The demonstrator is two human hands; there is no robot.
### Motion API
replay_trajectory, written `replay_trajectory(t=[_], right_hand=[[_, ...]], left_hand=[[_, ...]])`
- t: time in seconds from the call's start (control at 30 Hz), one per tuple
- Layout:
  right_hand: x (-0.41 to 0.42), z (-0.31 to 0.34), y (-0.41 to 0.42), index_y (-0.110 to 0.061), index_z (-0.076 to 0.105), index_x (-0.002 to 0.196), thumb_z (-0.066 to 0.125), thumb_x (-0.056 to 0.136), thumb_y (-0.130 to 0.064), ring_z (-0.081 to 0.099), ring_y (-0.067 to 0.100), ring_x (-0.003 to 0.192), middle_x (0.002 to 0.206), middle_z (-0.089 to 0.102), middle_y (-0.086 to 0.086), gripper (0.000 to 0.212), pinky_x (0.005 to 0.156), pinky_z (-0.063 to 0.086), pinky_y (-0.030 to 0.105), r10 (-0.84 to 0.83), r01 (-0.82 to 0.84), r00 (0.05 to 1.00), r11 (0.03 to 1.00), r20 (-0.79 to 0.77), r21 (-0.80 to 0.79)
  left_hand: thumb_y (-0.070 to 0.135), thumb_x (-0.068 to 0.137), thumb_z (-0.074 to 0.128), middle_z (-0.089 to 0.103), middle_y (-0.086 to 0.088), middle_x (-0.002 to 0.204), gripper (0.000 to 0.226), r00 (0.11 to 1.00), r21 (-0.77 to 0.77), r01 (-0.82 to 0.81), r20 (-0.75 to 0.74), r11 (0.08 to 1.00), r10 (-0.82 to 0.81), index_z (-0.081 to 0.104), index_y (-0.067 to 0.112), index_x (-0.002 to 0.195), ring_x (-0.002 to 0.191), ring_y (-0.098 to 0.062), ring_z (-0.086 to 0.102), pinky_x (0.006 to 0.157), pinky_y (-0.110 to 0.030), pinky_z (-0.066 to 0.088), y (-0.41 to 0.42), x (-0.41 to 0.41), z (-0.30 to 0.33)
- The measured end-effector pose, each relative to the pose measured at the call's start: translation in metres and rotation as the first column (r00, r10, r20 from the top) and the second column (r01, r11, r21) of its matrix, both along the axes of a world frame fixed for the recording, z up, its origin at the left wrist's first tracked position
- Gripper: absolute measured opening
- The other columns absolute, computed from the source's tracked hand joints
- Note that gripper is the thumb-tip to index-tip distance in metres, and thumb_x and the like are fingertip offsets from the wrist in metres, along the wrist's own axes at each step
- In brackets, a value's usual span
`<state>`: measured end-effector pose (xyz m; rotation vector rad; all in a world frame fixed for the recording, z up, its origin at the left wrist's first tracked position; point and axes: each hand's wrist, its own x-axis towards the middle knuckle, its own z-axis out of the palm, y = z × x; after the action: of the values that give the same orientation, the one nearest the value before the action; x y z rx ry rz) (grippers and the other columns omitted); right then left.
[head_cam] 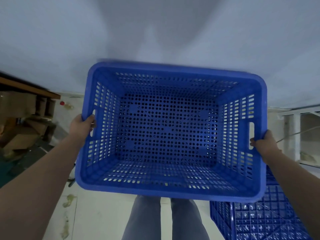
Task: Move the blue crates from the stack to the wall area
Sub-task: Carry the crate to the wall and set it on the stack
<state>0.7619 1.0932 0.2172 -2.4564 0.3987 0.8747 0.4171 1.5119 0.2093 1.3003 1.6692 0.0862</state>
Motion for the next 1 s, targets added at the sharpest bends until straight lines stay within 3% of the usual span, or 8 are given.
replay_trajectory(t=[0.07, 0.17, 0.23, 0.37, 0.43, 0.67, 0.8, 1.0], right_hand=[[-0.001, -0.001, -0.001, -0.01, 0.035, 0.1, 0.054, 0.087, 0.009, 0.052, 0.036, 0.094, 0.108, 0.051, 0.023, 0.029, 0.089, 0.047, 0.057, 0.04, -0.038, 0.999, 0.998, 0.034, -0.051], [-0.005, 0.0, -0.002, -0.007, 0.039, 0.104, 0.056, 0.088, 0.0, 0.056, 0.036, 0.086, 0.104, 0.056, 0.024, 0.024, 0.067, 0.047, 0.042, 0.129, -0.12, 0.988, 0.987, 0.089, -0.109], [-0.008, -0.003, -0.006, -0.006, 0.042, 0.112, 0.057, 0.09, -0.007, 0.058, 0.031, 0.075, 0.099, 0.059, 0.021, 0.027, 0.058, 0.043, 0.032, 0.16, -0.147, 0.979, 0.983, 0.127, -0.108], [-0.011, -0.012, -0.005, -0.009, 0.047, 0.108, 0.061, 0.09, -0.023, 0.065, 0.033, 0.07, 0.092, 0.064, 0.018, 0.027, 0.065, 0.055, 0.047, 0.145, -0.121, 0.967, 0.985, 0.208, -0.124], [-0.013, -0.01, -0.004, -0.011, 0.05, 0.102, 0.062, 0.089, -0.025, 0.064, 0.032, 0.069, 0.088, 0.066, 0.02, 0.022, 0.069, 0.055, 0.047, 0.108, -0.083, 0.969, 0.989, 0.223, -0.122], [-0.013, -0.011, -0.002, -0.012, 0.053, 0.088, 0.061, 0.086, -0.022, 0.064, 0.033, 0.064, 0.083, 0.067, 0.022, 0.013, 0.071, 0.056, 0.048, 0.038, -0.008, 0.958, 0.995, 0.284, -0.103], [-0.018, -0.02, -0.006, -0.009, 0.053, 0.088, 0.058, 0.086, -0.019, 0.062, 0.032, 0.065, 0.077, 0.063, 0.017, 0.011, 0.067, 0.053, 0.046, 0.022, 0.008, 0.952, 0.995, 0.305, -0.095], [-0.01, -0.016, -0.009, -0.007, 0.058, 0.096, 0.058, 0.086, -0.014, 0.056, 0.026, 0.057, 0.068, 0.059, 0.011, 0.013, 0.062, 0.049, 0.037, -0.037, 0.034, 0.974, 0.999, 0.223, 0.018]], left_hand=[[0.023, 0.097, 0.053, 0.055, -0.001, 0.076, 0.014, 1.0, 0.014, -0.013, 0.026, 1.0, 0.012, 0.053, 0.011, 0.105, 0.065, -0.014, 0.055, 0.067, -0.028, 0.052, 0.0, 0.001, -0.003], [0.022, 0.096, 0.054, 0.05, -0.005, 0.068, 0.011, 0.999, 0.047, 0.035, 0.002, 0.998, -0.035, 0.052, 0.013, 0.089, 0.045, -0.01, 0.052, 0.043, -0.018, 0.048, 0.002, 0.001, -0.006], [0.022, 0.096, 0.055, 0.047, -0.007, 0.065, 0.017, 0.997, 0.073, 0.076, -0.016, 0.994, -0.075, 0.049, 0.015, 0.081, 0.045, -0.016, 0.046, 0.046, -0.026, 0.044, 0.004, 0.001, -0.01], [0.024, 0.094, 0.056, 0.047, -0.006, 0.064, 0.016, 0.996, 0.109, 0.085, -0.018, 0.99, -0.084, 0.052, 0.009, 0.094, 0.052, -0.02, 0.042, 0.053, -0.03, 0.042, 0.005, 0.001, -0.013], [0.026, 0.093, 0.057, 0.048, -0.005, 0.065, 0.016, 0.995, 0.118, 0.094, -0.03, 0.989, -0.091, 0.052, 0.01, 0.093, 0.053, -0.019, 0.043, 0.054, -0.032, 0.043, 0.004, 0.002, -0.01], [0.025, 0.094, 0.055, 0.047, -0.005, 0.064, 0.016, 0.994, 0.137, 0.11, -0.026, 0.984, -0.108, 0.052, 0.01, 0.093, 0.052, -0.02, 0.043, 0.056, -0.031, 0.041, 0.006, 0.008, -0.004], [0.025, 0.094, 0.055, 0.048, -0.006, 0.063, 0.018, 0.992, 0.174, 0.123, -0.056, 0.977, -0.115, 0.051, 0.013, 0.082, 0.051, -0.021, 0.044, 0.055, -0.031, 0.042, -0.001, 0.003, -0.008], [0.026, 0.094, 0.055, 0.049, -0.006, 0.065, 0.018, 0.991, 0.188, 0.126, -0.067, 0.974, -0.116, 0.052, 0.008, 0.095, 0.053, -0.021, 0.046, 0.058, -0.033, 0.044, -0.001, 0.006, -0.008]])
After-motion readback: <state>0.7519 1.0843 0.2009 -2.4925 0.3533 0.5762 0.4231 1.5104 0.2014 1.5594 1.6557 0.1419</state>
